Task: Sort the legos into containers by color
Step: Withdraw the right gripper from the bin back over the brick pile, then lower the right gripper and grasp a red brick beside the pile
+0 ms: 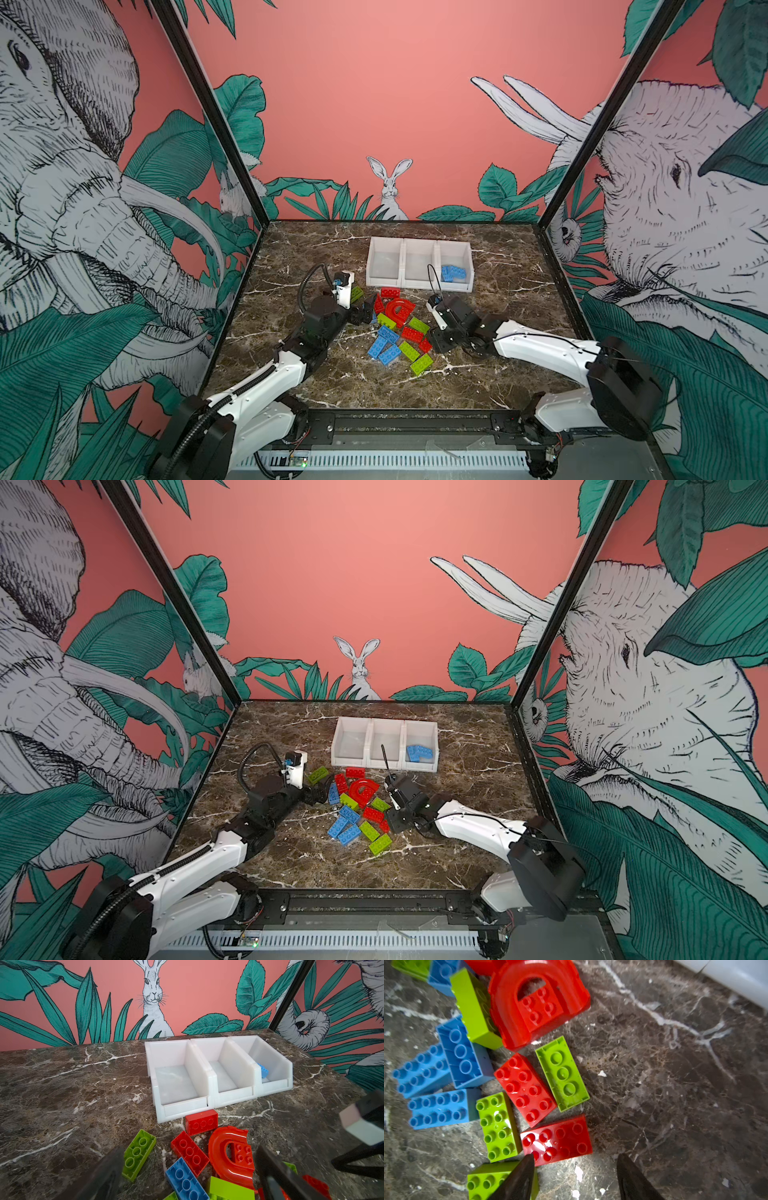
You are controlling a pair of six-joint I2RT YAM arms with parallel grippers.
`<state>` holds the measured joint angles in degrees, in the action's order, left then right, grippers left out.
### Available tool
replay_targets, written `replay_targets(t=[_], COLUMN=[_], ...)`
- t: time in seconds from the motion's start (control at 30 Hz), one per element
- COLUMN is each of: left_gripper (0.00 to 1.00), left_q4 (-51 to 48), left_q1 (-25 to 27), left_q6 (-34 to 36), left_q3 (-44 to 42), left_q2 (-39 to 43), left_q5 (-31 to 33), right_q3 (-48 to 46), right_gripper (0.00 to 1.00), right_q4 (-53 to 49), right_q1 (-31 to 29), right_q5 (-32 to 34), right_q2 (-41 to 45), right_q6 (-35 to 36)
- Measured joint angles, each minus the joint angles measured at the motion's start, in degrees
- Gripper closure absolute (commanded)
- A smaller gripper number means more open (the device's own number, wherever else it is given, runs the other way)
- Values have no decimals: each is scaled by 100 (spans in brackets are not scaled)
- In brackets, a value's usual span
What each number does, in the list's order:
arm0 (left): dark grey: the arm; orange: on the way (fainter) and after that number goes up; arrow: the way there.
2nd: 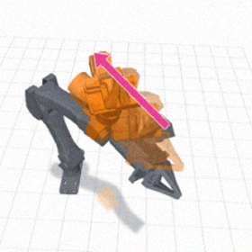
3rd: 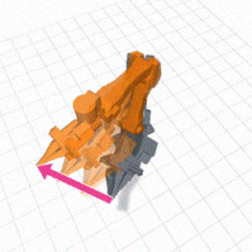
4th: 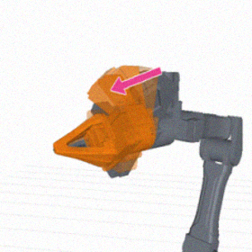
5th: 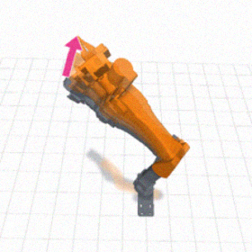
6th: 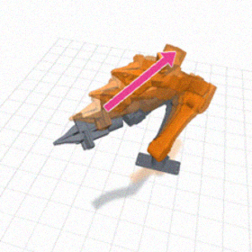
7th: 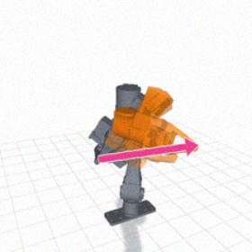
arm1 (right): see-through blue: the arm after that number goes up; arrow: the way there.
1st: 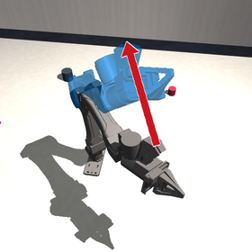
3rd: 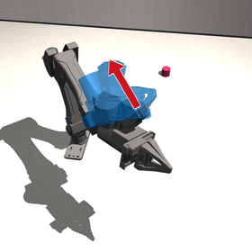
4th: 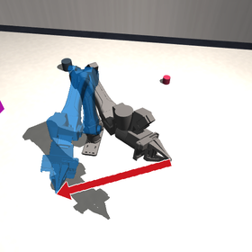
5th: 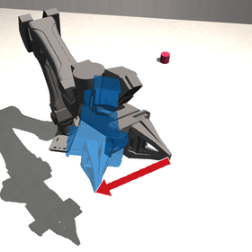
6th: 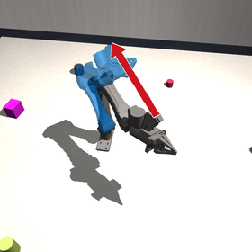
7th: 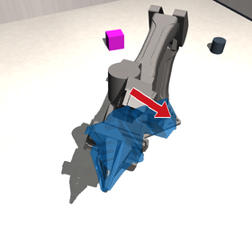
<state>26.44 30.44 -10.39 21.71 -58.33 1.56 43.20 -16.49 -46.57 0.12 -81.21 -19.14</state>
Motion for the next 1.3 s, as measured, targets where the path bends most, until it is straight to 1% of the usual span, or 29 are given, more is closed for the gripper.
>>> replay_targets(t=[0.17, 0.3, 0.37, 0.47, 0.6, 0.8, 0.87, 0.97, 1.1, 1.17, 1.3], left_gripper=[1, 1, 1, 1, 1, 1, 1, 1, 1, 1, 1], left_q4=[-92, -140, -146, -157, -173, -175, -179, -179, -177, -177, -179], left_q1=[0, 0, 0, 0, 0, 0, 0, 0, 0, 0, 0], left_q6=[15, 46, 57, 68, 85, 98, 98, 98, 98, 96, 96], left_q3=[0, 0, 0, 0, 0, 0, 0, 0, 0, 0, 0], left_q2=[31, 74, 92, 94, 92, 92, 92, 90, 20, -20, -72], left_q5=[81, 114, 118, 129, 133, 140, 149, 149, 144, 131, 120], right_q3=[144, 146, 133, -120, -522, -748, -745, -702, -619, -476, -238], right_gripper=[42, 43, 42, 42, 33, 21, 19, 16, 17, 21, 29], right_q4=[17, 57, 59, 155, 2, -9, 42, 0, -160, -350, -415], right_q1=[35, 138, 260, 623, 962, 981, 981, 933, 817, 793, 793], right_q5=[-122, -181, -149, -81, 157, 111, 107, 87, 199, 251, 105], right_q2=[-437, -531, -527, -319, 304, 1458, 1582, 1471, 1113, 905, 632], right_q6=[175, 195, 168, 55, -81, -120, -120, -52, 4, -15, -79])
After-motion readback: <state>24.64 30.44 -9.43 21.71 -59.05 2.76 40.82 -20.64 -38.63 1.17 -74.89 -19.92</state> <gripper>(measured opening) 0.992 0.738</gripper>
